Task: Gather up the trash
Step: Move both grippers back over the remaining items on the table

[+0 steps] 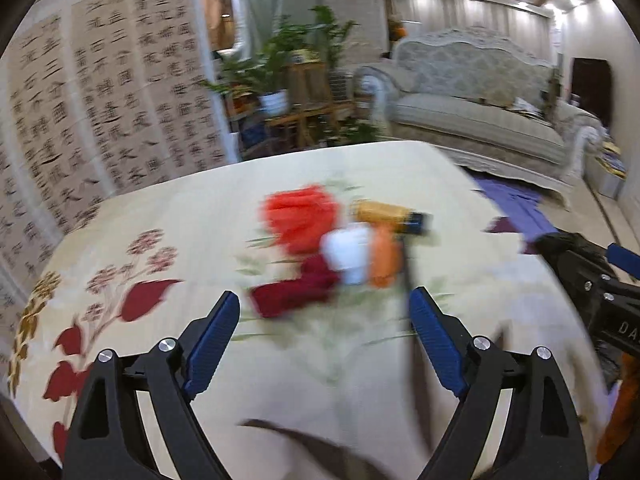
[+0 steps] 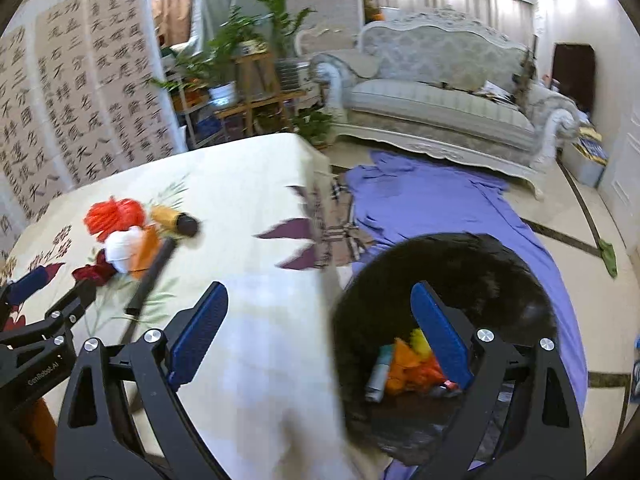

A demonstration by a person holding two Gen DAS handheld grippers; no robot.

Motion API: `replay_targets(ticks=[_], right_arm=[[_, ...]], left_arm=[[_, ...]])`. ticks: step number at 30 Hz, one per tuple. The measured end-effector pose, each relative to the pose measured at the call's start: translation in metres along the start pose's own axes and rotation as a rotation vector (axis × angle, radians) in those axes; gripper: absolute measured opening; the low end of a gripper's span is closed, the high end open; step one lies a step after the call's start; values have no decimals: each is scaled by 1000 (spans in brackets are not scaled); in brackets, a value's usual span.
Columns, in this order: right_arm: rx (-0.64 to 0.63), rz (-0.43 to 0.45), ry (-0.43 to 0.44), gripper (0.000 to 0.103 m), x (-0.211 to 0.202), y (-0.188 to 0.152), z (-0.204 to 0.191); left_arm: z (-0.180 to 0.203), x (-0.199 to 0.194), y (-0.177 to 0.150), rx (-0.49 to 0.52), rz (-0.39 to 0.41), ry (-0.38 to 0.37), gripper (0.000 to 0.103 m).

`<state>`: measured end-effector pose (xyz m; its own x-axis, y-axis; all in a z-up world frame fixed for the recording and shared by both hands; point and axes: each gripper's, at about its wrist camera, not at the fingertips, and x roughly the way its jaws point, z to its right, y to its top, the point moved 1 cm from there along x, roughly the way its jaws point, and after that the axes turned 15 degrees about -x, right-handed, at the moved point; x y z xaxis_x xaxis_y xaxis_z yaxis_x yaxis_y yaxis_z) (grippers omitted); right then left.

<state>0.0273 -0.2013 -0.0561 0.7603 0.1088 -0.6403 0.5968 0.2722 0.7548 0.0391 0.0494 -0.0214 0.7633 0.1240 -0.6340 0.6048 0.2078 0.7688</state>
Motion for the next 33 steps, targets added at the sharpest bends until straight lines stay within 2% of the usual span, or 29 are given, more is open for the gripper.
replay_targets(ticks=[5, 7, 13, 18, 19, 21, 22, 29, 33], right_arm=[[-42, -27, 88, 90, 16, 17, -41], [-64, -36, 99, 87, 22, 24, -55], [-133, -97, 133, 70, 50, 38, -95], [-176, -155, 152, 38, 65, 36, -108], [-174, -155, 147, 35, 64, 36, -106], [-177, -159, 133, 19, 64, 34, -101], [-179, -160, 122, 16, 63, 33, -98], [-151, -163, 80, 13, 57, 23, -70], [-132, -157, 92, 13, 57, 19, -63]], left_arm=[[-45, 7, 5, -63, -5, 65, 84], [-57, 8, 5, -82, -9, 82, 84], [-79, 12, 5, -122, -23, 93, 84], [-79, 14, 2, -114, -33, 71, 84], [-78, 14, 2, -110, -34, 65, 84], [-75, 15, 3, -102, -37, 52, 84], [-74, 15, 3, -98, -37, 46, 84], [-60, 21, 5, -60, -47, 7, 84], [-51, 27, 7, -28, -60, -11, 84]])
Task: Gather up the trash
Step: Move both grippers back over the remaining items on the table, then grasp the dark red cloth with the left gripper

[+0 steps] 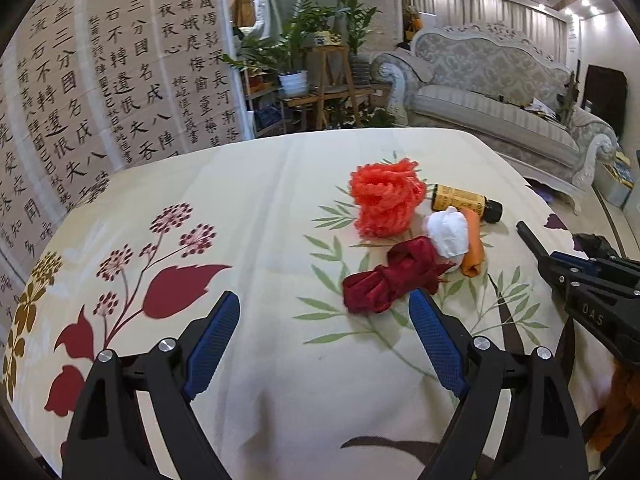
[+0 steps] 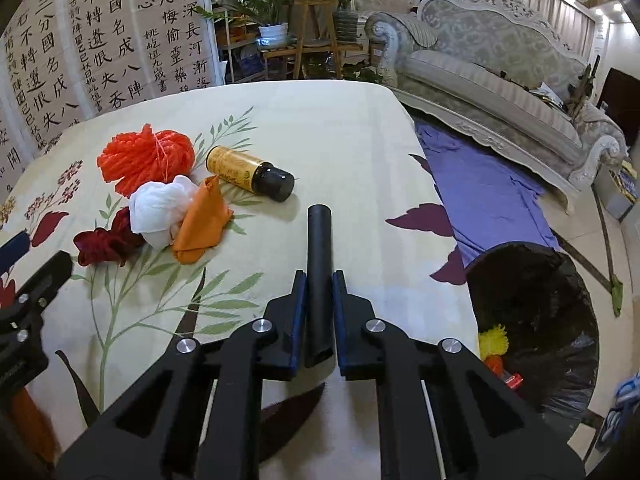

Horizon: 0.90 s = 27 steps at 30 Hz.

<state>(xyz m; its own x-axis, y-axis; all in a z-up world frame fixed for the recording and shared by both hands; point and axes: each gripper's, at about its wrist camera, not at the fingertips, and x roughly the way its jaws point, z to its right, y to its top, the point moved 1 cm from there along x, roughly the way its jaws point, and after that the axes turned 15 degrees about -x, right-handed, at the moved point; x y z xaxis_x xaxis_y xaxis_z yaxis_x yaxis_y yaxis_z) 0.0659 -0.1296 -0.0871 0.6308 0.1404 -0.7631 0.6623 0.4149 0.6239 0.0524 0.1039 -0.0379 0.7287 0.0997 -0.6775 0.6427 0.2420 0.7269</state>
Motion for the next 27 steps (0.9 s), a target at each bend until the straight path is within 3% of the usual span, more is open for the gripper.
replay_targets(ticks=[11, 13, 15, 18, 27], right_arm=[[9, 4, 10, 13, 1, -1, 3], [11, 5, 12, 13, 1, -1, 4], [10, 5, 11, 13, 1, -1, 3], [9, 4, 10, 13, 1, -1, 4], [12, 6, 14, 13, 0, -2, 4]], left_arm=[[18, 25, 8, 76, -79, -68, 83], [18, 27, 6, 85, -106, -92, 51], [17, 30, 1, 88, -151, -123, 31], [14, 24, -1, 79, -158, -158, 24], [2, 8, -14, 60, -170, -149, 23]])
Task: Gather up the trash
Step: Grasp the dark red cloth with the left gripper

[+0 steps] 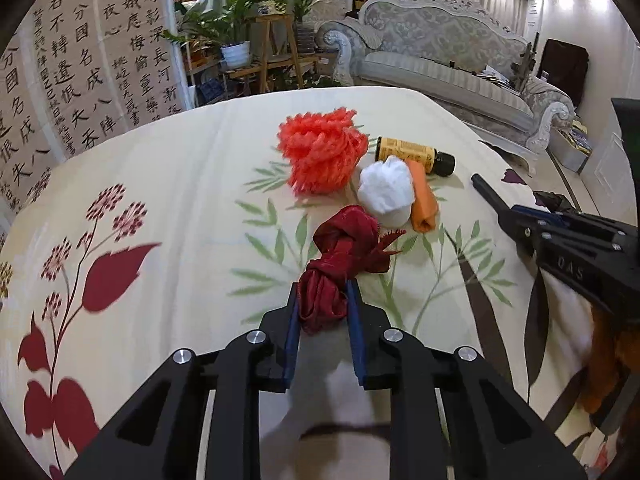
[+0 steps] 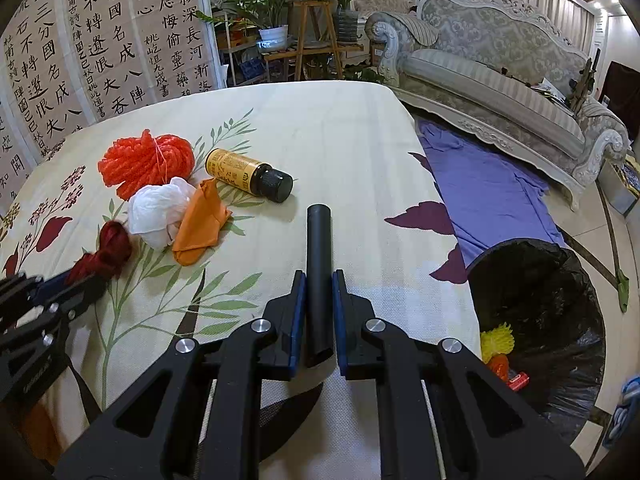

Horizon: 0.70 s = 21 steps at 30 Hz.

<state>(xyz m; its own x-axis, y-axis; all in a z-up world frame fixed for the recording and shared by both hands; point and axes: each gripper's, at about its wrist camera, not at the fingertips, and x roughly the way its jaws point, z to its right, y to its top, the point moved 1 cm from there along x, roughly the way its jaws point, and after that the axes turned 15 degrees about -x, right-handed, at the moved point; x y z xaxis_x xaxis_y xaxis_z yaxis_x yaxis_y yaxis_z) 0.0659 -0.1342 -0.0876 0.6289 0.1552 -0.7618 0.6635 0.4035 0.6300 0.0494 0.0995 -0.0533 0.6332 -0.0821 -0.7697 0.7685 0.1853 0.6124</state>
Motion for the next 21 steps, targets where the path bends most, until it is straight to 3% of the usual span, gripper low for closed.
replay_targets(ticks=[5, 10, 16, 21], right_arm=[[0, -1, 0, 13, 0, 0, 0], [0, 0, -1, 13, 0, -1, 0], [0, 0, -1, 13, 0, -1, 0], [-1, 0, -1, 13, 0, -1, 0]], left_arm=[[-3, -3, 0, -11, 7, 16, 25], [-1, -6, 7, -16, 44, 27, 52], [4, 7, 11, 5, 34, 40, 52], [1, 12, 11, -4, 6, 31, 27]])
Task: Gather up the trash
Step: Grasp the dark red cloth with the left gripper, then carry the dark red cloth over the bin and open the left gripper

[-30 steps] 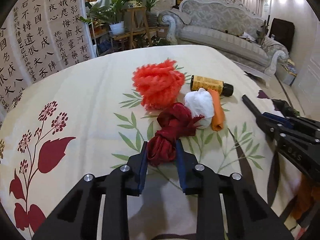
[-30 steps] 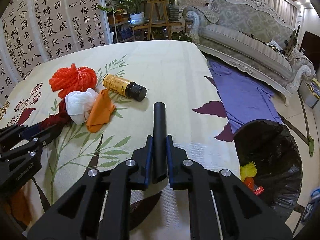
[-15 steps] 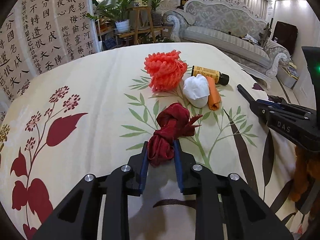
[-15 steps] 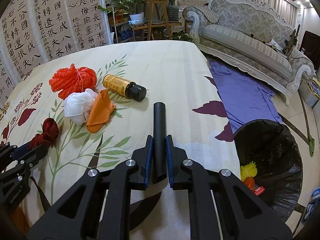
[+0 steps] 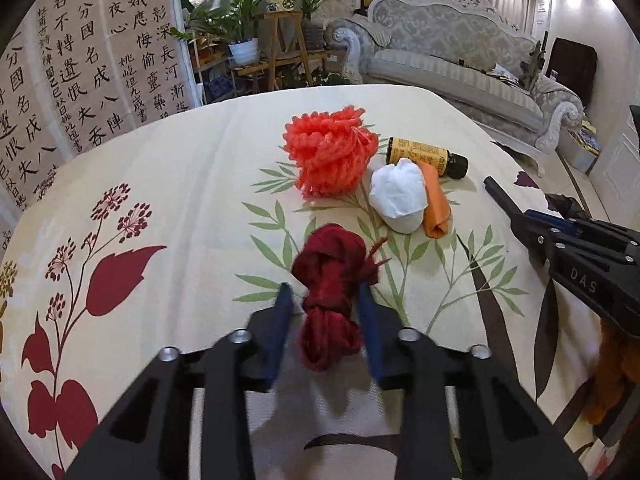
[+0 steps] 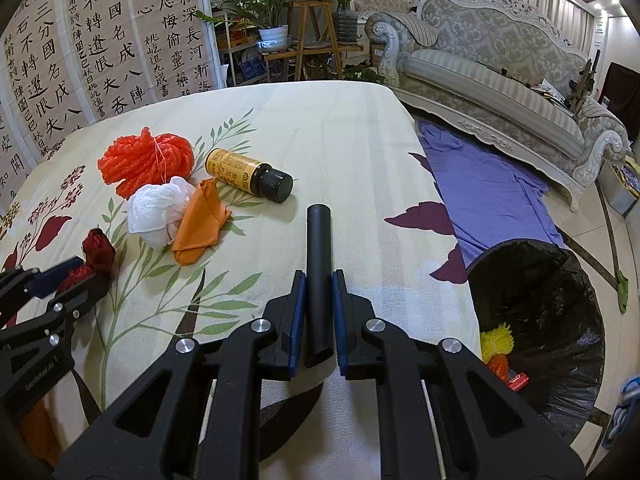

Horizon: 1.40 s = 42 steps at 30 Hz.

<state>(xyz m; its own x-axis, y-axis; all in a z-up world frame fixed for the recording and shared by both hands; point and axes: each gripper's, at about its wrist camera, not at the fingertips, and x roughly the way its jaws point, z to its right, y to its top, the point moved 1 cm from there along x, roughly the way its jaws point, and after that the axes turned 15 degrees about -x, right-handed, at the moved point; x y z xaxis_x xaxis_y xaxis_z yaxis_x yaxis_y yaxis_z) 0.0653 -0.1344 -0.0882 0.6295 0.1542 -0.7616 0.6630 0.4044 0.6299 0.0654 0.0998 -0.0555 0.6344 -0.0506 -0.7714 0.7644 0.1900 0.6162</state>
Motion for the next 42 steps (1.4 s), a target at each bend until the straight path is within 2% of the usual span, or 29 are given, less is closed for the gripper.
replay_targets(ticks=[19, 26, 34, 42], right_arm=[[-1, 7, -13, 13, -5, 3, 0], [6, 35, -34, 13, -26, -5, 2], [60, 82, -107, 13, -69, -30, 31], [132, 99, -258, 13, -104, -65, 87]], left_arm=[[-12, -5, 3, -72, 16, -9, 24], [-8, -21, -1, -67, 62, -32, 24], [35, -48, -9, -17, 110, -138, 24], [108, -52, -12, 84, 111, -256, 24]])
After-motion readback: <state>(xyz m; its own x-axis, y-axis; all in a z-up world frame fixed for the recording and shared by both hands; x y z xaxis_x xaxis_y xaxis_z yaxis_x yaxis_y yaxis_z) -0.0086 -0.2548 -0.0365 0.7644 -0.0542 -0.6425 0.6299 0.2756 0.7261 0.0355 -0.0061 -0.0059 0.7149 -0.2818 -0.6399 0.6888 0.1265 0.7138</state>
